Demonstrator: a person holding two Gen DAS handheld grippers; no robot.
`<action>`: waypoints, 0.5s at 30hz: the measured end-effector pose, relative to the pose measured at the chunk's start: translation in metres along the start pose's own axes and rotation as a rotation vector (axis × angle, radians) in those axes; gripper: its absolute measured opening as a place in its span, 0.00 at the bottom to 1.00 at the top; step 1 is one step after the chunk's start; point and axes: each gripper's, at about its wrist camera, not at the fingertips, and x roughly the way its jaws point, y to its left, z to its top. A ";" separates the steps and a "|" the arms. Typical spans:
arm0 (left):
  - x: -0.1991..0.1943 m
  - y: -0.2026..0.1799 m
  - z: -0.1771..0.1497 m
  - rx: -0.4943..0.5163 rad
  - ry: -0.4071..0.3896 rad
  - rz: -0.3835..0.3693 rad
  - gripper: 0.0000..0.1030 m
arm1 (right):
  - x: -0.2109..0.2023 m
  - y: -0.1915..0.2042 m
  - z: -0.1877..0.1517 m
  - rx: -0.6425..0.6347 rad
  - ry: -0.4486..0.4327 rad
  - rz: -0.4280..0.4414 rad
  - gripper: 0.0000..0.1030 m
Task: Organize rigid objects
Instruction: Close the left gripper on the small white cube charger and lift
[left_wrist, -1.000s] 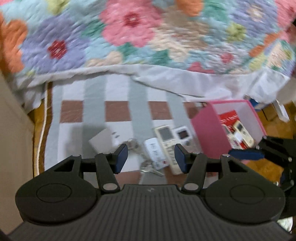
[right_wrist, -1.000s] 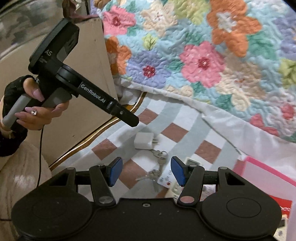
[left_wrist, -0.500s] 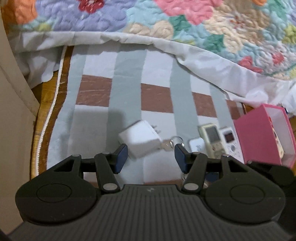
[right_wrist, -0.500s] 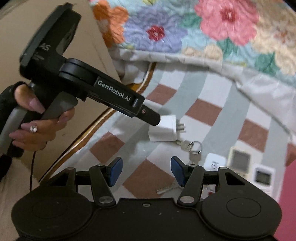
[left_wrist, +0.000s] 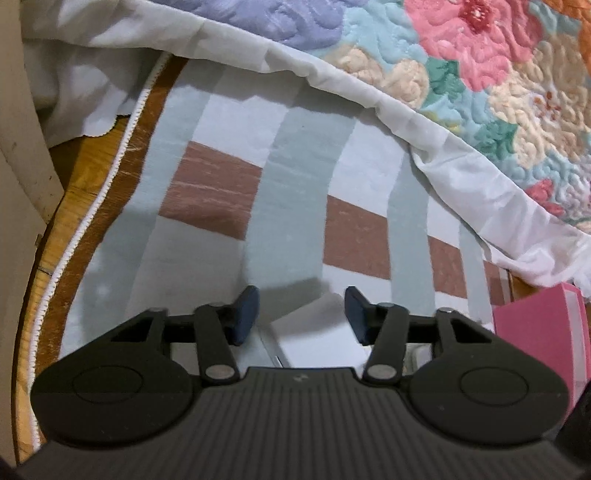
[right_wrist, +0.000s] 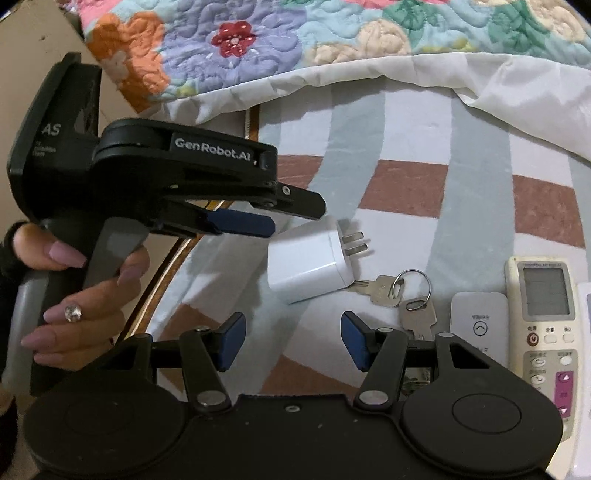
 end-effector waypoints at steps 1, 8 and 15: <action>0.003 0.000 0.000 0.003 0.002 -0.010 0.39 | 0.003 0.000 0.001 0.002 0.003 -0.001 0.61; 0.005 0.000 -0.007 -0.078 0.128 -0.144 0.31 | 0.007 0.000 0.002 -0.017 -0.013 -0.031 0.62; 0.002 0.004 -0.030 -0.200 0.258 -0.176 0.31 | -0.002 0.006 -0.002 -0.104 0.011 -0.136 0.65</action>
